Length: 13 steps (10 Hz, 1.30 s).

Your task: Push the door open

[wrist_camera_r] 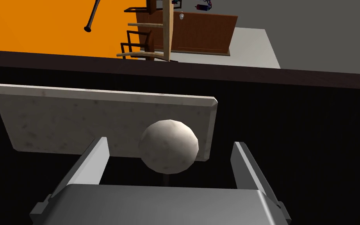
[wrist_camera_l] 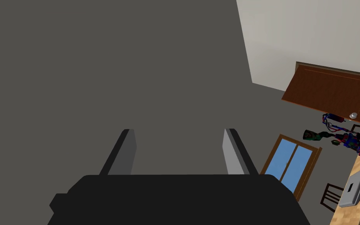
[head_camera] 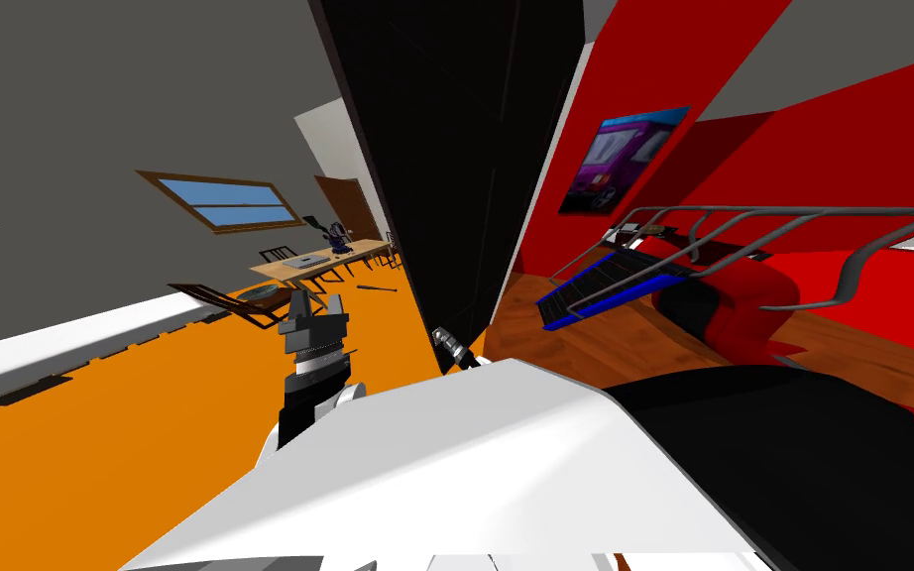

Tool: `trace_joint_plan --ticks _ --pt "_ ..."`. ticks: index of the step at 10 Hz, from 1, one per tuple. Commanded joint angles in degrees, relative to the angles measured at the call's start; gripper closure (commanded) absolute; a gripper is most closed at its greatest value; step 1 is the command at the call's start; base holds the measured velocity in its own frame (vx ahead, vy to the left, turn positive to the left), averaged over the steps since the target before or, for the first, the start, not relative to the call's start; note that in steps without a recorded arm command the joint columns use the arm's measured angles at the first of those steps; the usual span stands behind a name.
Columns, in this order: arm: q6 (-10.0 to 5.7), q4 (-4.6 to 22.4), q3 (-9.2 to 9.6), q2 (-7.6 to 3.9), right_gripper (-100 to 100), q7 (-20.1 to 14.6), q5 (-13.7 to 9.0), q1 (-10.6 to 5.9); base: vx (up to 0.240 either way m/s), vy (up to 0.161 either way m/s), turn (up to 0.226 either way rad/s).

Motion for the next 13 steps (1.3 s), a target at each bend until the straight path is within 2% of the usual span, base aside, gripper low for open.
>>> trace_joint_plan --ticks 1,6,7,9,10,13 --pt "0.18 0.0 -0.02 -0.04 100 0.0 0.0 -0.04 -0.014 -0.007 0.007" --pt "0.18 0.0 -0.02 -0.04 100 0.0 0.0 -0.04 -0.011 -0.007 0.002" --pt "0.24 0.3 -1.12 -0.46 100 0.3 -0.2 -0.09 0.056 0.074 -0.024" --pt "0.23 0.4 -1.45 -0.55 100 0.4 -0.3 -0.12 0.082 0.100 -0.029" --pt "0.17 0.6 -2.61 -0.84 100 0.7 -0.5 -0.22 0.156 0.108 -0.029" --pt "0.08 1.0 -4.58 -1.16 100 1.2 -0.9 -0.40 0.130 0.138 -0.061"
